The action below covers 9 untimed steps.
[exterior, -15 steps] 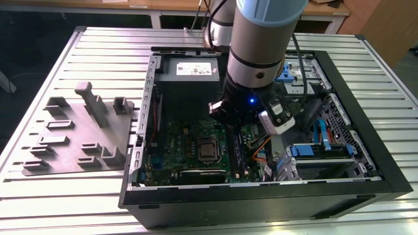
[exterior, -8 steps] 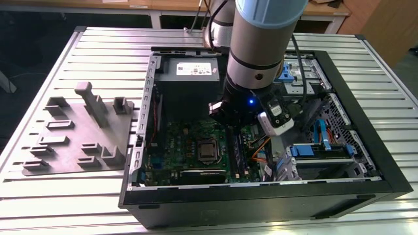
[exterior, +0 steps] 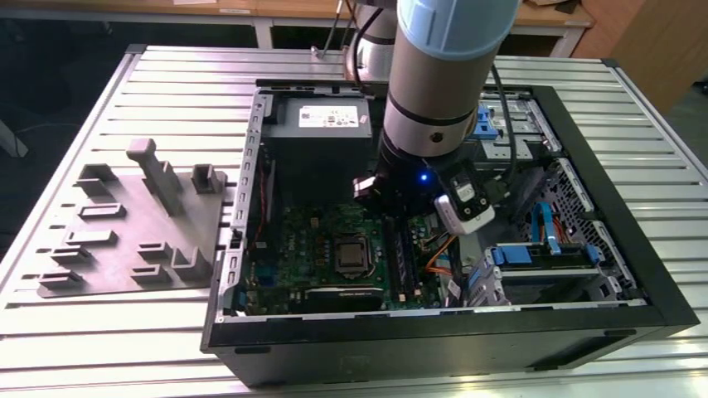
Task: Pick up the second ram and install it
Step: 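Insert the second ram into the second slot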
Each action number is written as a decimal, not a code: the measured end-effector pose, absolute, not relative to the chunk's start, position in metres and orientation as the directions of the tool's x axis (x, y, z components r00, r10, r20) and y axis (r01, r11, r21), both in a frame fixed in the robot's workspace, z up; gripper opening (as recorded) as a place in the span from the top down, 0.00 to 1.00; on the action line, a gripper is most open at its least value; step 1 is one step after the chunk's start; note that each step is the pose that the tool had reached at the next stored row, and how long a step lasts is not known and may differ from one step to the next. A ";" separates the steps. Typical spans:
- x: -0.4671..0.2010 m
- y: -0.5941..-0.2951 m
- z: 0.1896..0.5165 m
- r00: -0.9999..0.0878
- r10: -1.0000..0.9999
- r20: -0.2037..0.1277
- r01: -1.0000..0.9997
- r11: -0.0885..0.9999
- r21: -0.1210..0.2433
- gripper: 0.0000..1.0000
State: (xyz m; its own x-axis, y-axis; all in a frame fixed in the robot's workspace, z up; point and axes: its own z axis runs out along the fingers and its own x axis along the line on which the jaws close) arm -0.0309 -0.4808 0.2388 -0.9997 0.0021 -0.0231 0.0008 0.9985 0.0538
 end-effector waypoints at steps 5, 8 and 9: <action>-0.031 -0.481 0.236 -1.000 0.002 -0.023 0.001 0.999 0.054 0.88; -0.031 -0.482 0.235 -1.000 0.002 -0.023 0.001 0.999 0.054 0.88; -0.031 -0.482 0.234 -1.000 0.002 -0.023 0.001 0.999 0.054 0.88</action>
State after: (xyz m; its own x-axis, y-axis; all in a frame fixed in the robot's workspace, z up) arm -0.0309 -0.4821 0.2343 -0.9997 0.0020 -0.0231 0.0008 0.9985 0.0539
